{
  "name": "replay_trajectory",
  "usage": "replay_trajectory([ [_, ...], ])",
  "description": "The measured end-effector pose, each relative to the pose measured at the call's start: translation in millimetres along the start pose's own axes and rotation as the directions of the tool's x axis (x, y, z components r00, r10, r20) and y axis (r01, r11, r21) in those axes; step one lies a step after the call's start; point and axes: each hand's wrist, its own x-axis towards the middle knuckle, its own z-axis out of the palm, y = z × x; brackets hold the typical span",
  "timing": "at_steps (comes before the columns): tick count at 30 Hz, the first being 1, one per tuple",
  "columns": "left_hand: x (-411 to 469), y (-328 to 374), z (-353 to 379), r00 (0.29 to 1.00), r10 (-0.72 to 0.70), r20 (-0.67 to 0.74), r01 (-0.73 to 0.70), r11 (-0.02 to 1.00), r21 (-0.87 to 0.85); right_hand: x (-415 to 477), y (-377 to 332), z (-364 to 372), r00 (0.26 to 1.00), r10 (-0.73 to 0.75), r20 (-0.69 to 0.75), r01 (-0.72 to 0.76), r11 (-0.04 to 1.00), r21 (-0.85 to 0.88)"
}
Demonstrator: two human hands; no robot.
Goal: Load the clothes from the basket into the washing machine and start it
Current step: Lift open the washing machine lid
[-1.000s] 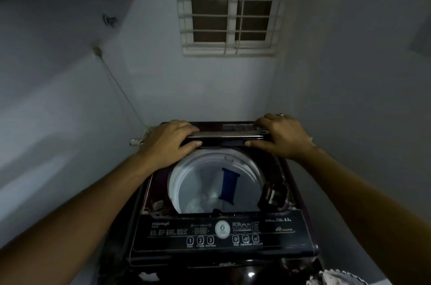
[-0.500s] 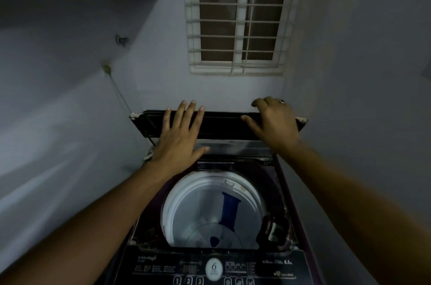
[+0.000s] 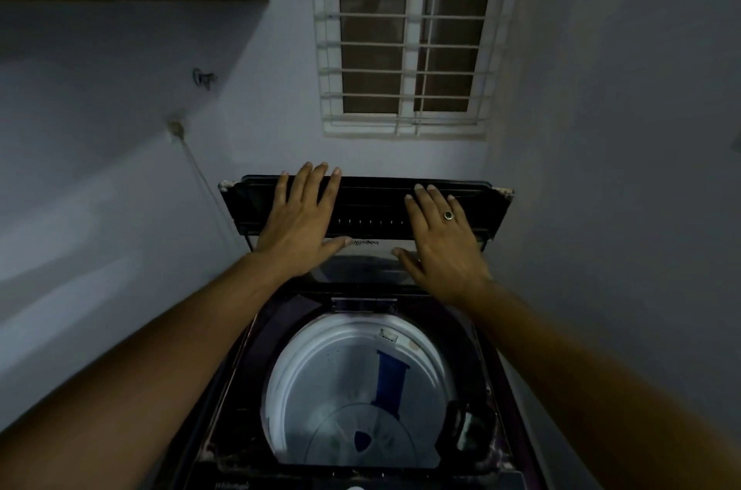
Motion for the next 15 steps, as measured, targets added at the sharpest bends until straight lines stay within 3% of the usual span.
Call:
replay_trajectory([
  [15, 35, -43, 27, 0.998, 0.055, 0.011, -0.054, 0.997, -0.046, 69, 14, 10, 0.984, 0.081, 0.159, -0.081, 0.997, -0.009],
])
